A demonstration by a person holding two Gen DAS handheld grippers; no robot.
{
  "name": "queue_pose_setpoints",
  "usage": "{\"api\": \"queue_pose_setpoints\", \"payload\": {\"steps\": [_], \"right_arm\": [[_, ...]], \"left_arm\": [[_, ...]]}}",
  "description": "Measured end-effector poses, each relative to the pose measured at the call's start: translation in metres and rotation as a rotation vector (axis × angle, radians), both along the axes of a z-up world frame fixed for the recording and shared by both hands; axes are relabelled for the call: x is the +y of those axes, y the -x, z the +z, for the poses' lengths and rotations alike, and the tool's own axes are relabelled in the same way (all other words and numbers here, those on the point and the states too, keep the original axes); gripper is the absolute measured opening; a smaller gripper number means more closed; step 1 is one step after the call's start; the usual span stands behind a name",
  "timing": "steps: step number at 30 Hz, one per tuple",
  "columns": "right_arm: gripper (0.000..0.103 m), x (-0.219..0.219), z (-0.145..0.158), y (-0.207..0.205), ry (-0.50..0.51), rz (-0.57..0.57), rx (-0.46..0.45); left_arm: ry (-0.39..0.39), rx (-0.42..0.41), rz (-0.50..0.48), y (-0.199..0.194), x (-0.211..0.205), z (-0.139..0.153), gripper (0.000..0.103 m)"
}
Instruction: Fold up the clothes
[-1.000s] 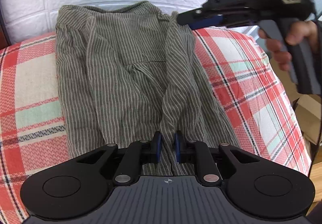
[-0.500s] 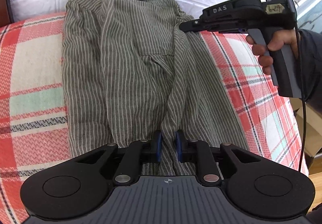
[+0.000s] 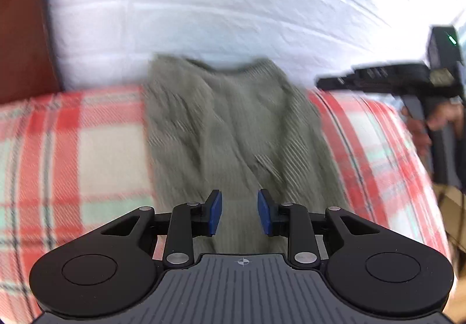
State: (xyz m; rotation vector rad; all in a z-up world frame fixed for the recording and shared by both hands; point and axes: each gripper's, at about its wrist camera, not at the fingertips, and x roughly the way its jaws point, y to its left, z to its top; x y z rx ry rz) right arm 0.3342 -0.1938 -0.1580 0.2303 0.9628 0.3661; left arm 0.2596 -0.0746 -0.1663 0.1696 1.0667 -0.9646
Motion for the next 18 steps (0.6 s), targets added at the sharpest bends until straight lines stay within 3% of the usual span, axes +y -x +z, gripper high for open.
{"api": "queue_pose_setpoints", "payload": {"steps": [4, 7, 12, 14, 16, 18], "right_arm": [[0.033, 0.01, -0.004, -0.023, 0.04, 0.002, -0.015], [0.033, 0.012, -0.015, -0.043, 0.036, -0.005, 0.029], [0.033, 0.018, -0.035, -0.059, 0.06, 0.05, 0.098], [0.007, 0.018, -0.041, -0.063, 0.09, 0.04, 0.104], [0.0, 0.01, -0.042, -0.065, 0.069, -0.017, 0.09], [0.0, 0.005, -0.047, -0.067, 0.116, -0.068, 0.084]], "left_arm": [[-0.018, -0.05, 0.078, -0.032, -0.007, 0.002, 0.047], [-0.048, -0.082, 0.114, -0.056, -0.014, -0.001, 0.049], [-0.058, -0.069, 0.136, -0.079, -0.02, -0.007, 0.052], [-0.063, -0.068, 0.118, -0.079, -0.023, -0.009, 0.052], [-0.067, -0.07, 0.096, -0.078, -0.024, -0.011, 0.052], [-0.075, -0.068, 0.076, -0.076, -0.026, -0.013, 0.052]]}}
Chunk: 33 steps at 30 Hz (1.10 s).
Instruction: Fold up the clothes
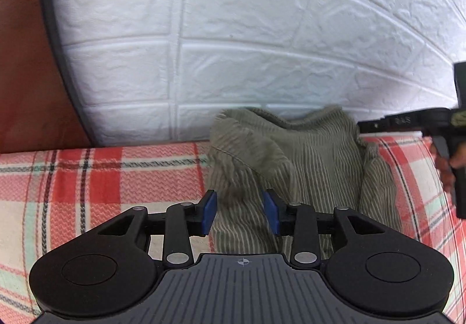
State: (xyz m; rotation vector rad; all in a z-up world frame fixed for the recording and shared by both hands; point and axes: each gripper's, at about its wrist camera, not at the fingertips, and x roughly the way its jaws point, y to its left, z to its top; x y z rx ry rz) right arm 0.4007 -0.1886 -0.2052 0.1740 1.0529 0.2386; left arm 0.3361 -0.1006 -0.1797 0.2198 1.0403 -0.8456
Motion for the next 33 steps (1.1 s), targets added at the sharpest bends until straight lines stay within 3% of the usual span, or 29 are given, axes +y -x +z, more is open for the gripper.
{"api": "queue_pose_setpoints", "payload": {"steps": [3, 6, 7, 9, 15, 17, 18, 19, 21, 29, 30, 31, 32, 33], "right_arm": [[0.001, -0.013, -0.001, 0.004, -0.056, -0.033, 0.001], [0.009, -0.025, 0.004, 0.01, -0.148, -0.051, -0.013], [0.026, -0.028, 0.008, 0.012, -0.179, -0.043, -0.015], [0.048, -0.029, 0.013, 0.015, -0.206, -0.018, -0.016], [0.047, -0.013, 0.004, 0.01, -0.183, 0.034, 0.034], [0.038, -0.005, -0.003, 0.006, -0.148, 0.043, 0.067], [0.015, -0.004, -0.005, 0.005, -0.143, 0.042, 0.075], [0.002, -0.006, -0.004, 0.005, -0.158, 0.034, 0.069], [0.002, -0.009, -0.003, 0.006, -0.18, 0.018, 0.054], [0.005, -0.004, -0.018, 0.006, -0.166, -0.082, 0.049], [0.008, -0.005, -0.014, 0.006, -0.172, -0.081, 0.042], [0.015, -0.006, -0.01, 0.007, -0.178, -0.08, 0.034], [0.017, -0.008, -0.005, 0.009, -0.188, -0.085, 0.022], [0.017, -0.014, 0.002, 0.014, -0.204, -0.097, 0.006]], "left_arm": [[0.008, -0.008, -0.034, 0.005, -0.002, 0.0, 0.055], [0.009, -0.042, -0.015, -0.003, -0.002, 0.001, 0.059], [0.017, -0.036, 0.014, -0.01, 0.0, -0.001, 0.06], [0.044, 0.006, 0.064, -0.027, 0.001, -0.004, 0.06], [0.065, 0.097, 0.066, -0.05, -0.016, -0.018, 0.057], [0.063, 0.115, 0.06, -0.052, -0.022, -0.022, 0.025], [0.066, 0.123, 0.054, -0.052, -0.024, -0.024, 0.013], [0.061, 0.117, 0.049, -0.051, -0.024, -0.024, 0.01], [0.057, 0.11, 0.041, -0.05, -0.023, -0.026, 0.009], [0.064, 0.137, 0.066, -0.054, -0.016, -0.036, 0.014], [0.068, 0.143, 0.073, -0.055, -0.014, -0.035, 0.022], [0.069, 0.138, 0.08, -0.055, -0.013, -0.032, 0.04], [0.067, 0.125, 0.088, -0.055, -0.01, -0.027, 0.05], [0.072, 0.115, 0.091, -0.054, -0.007, -0.023, 0.052]]}}
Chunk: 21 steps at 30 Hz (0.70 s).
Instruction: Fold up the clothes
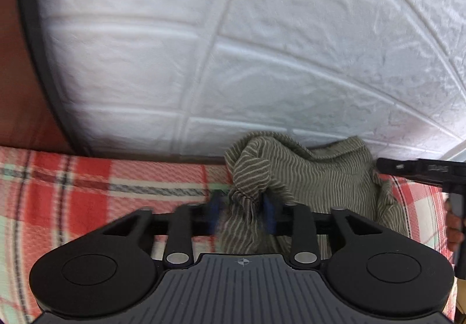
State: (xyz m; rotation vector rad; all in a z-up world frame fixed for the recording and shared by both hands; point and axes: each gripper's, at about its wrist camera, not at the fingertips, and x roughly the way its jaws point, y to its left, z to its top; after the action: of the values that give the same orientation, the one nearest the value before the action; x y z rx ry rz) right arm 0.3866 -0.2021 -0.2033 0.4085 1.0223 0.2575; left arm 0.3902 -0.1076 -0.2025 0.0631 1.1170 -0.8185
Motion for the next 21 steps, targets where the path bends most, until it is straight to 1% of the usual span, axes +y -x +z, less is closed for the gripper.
{"api": "queue_pose_setpoints", "payload": {"steps": [2, 5, 6, 7, 9, 12, 14, 15, 16, 17, 18, 21], "right_arm": [[0.017, -0.006, 0.012, 0.01, -0.022, 0.002, -0.015], [0.018, 0.001, 0.027, 0.026, -0.029, 0.074, -0.021], [0.021, 0.006, 0.03, 0.031, -0.025, 0.1, -0.02], [0.028, 0.011, 0.032, 0.035, -0.023, 0.121, -0.02], [0.038, 0.022, 0.035, 0.042, -0.016, 0.163, -0.019], [0.038, 0.036, 0.028, 0.047, 0.021, 0.2, -0.004], [0.038, 0.041, 0.022, 0.049, 0.061, 0.202, 0.013], [0.038, 0.04, 0.021, 0.05, 0.064, 0.198, 0.021], [0.025, 0.038, 0.02, 0.051, 0.05, 0.199, 0.032], [0.012, 0.036, 0.019, 0.051, 0.036, 0.199, 0.044], [0.004, 0.038, 0.018, 0.051, 0.018, 0.202, 0.05], [0.004, 0.044, 0.025, 0.052, -0.036, 0.251, 0.006]], "left_arm": [[0.012, -0.018, 0.005, 0.002, 0.006, 0.01, 0.052], [0.04, -0.048, -0.015, 0.01, 0.011, 0.025, 0.051], [0.05, -0.051, -0.037, 0.015, 0.011, 0.03, 0.052], [0.061, -0.051, -0.06, 0.021, 0.01, 0.034, 0.052], [0.066, -0.045, -0.13, 0.037, 0.007, 0.038, 0.054], [0.011, -0.063, -0.233, 0.061, -0.007, 0.032, 0.055], [-0.038, -0.069, -0.259, 0.071, -0.016, 0.021, 0.055], [-0.051, -0.065, -0.255, 0.072, -0.017, 0.015, 0.051], [-0.052, -0.05, -0.244, 0.071, -0.017, 0.011, 0.017], [-0.053, -0.035, -0.233, 0.07, -0.017, 0.007, 0.002], [-0.052, -0.02, -0.222, 0.069, -0.016, 0.004, 0.0], [0.004, -0.004, -0.205, 0.065, -0.005, 0.006, 0.0]]}}
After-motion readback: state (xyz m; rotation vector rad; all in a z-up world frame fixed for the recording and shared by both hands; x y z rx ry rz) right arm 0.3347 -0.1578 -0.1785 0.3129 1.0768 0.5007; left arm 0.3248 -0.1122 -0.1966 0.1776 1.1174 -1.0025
